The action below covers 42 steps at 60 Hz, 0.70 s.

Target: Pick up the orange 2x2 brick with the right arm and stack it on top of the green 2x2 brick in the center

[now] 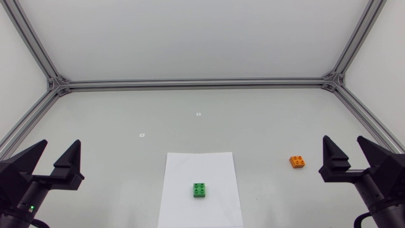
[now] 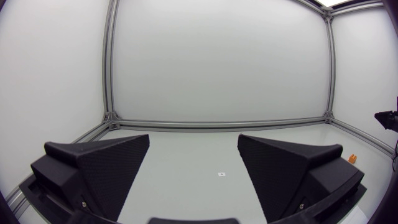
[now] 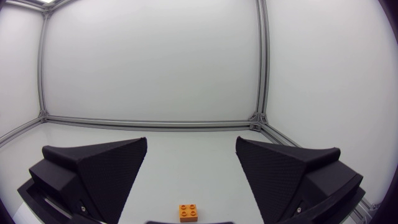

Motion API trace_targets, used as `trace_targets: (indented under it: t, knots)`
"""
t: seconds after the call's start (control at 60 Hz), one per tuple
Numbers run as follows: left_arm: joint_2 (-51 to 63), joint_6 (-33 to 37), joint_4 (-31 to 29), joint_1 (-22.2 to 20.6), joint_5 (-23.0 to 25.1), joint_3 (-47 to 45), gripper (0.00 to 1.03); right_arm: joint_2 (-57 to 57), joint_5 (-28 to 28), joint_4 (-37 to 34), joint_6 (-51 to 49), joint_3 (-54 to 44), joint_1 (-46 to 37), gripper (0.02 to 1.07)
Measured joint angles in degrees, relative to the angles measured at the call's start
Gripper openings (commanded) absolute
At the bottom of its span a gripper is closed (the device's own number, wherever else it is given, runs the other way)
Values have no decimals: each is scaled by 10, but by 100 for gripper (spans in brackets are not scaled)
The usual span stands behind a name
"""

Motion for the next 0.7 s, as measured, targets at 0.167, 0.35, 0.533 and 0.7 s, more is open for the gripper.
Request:
trace_targets:
  t: [0.167, 0.35, 0.533, 0.7]
  knots:
    - [0, 0, 0, 0, 0, 0, 99, 0, 0, 0, 0, 0, 1, 104]
    - [0, 0, 0, 0, 0, 0, 99, 0, 0, 2, 0, 0, 3, 104]
    - [0, 0, 0, 0, 0, 0, 99, 0, 0, 11, 1, -1, 3, 104]
    - [0, 0, 0, 0, 0, 0, 99, 0, 0, 15, 2, -1, 4, 103]
